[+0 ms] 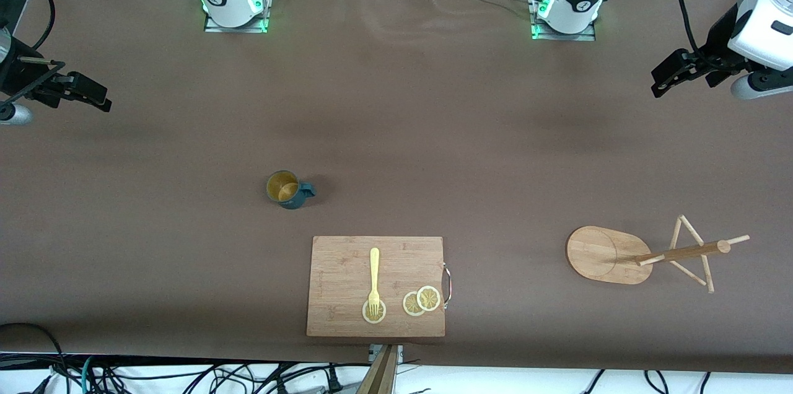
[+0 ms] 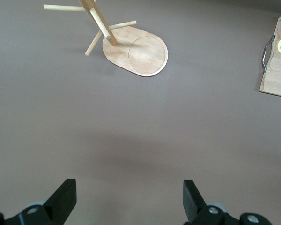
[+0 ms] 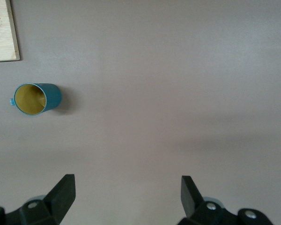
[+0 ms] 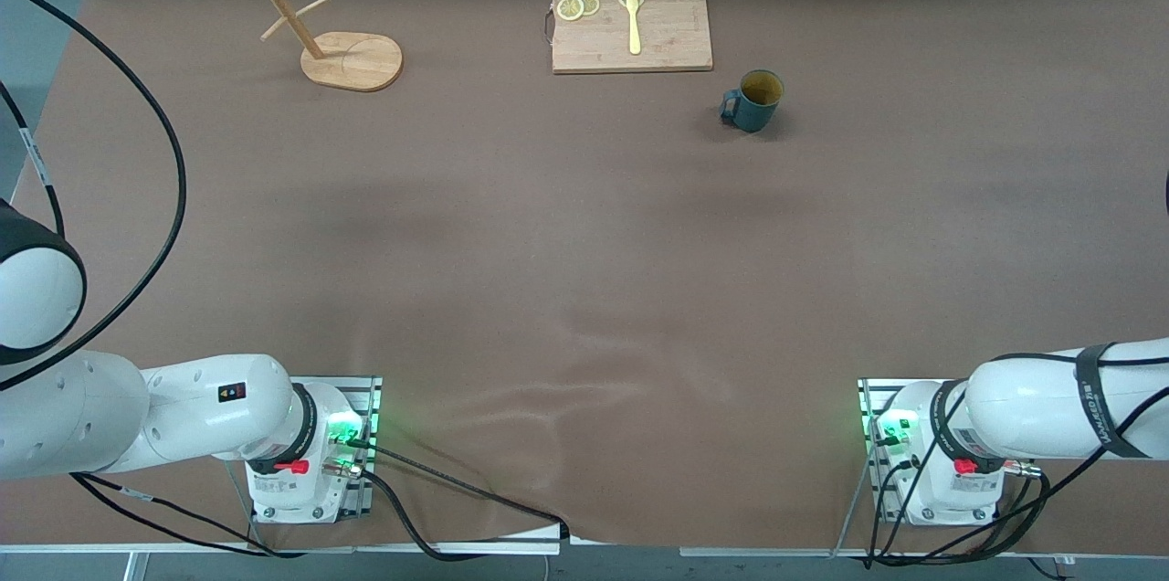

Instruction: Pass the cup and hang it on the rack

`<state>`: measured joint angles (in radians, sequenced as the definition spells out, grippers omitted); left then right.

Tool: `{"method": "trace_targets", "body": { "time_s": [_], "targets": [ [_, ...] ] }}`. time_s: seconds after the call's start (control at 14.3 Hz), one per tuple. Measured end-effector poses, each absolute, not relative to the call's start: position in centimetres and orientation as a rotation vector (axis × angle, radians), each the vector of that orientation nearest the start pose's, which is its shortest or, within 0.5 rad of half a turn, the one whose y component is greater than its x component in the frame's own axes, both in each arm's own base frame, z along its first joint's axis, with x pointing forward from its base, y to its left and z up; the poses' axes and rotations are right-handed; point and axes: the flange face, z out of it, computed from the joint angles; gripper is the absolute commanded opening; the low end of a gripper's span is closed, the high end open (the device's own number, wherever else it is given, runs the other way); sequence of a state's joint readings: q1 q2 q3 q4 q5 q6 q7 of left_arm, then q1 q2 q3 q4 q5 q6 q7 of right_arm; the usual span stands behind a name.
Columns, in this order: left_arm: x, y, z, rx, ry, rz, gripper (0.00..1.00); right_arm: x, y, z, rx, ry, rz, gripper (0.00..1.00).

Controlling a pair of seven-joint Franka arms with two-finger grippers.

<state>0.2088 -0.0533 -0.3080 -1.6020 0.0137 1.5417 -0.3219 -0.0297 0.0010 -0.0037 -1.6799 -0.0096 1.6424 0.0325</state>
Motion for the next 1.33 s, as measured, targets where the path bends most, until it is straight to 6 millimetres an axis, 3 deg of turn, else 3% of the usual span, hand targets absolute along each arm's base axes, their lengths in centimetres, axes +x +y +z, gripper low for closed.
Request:
{"method": "trace_targets", "body": {
  "time_s": [0.56, 0.91, 1.33],
  "targets": [
    [53.3, -5.7, 63.5, -3.091, -0.344, 0.004, 1.0, 55.4, -1.6, 57.6, -3.148, 0.096, 0.1, 1.0],
    [53.3, -5.7, 63.5, -3.091, -0.344, 0.003, 1.0, 55.4, 0.7, 57.6, -3.151, 0.027, 0.101, 1.0],
    [53.3, -5.7, 63.5, -3.091, -0.344, 0.003, 1.0, 54.9, 1.0, 57.3, -3.149, 0.019, 0.176, 1.0]
  ]
}}
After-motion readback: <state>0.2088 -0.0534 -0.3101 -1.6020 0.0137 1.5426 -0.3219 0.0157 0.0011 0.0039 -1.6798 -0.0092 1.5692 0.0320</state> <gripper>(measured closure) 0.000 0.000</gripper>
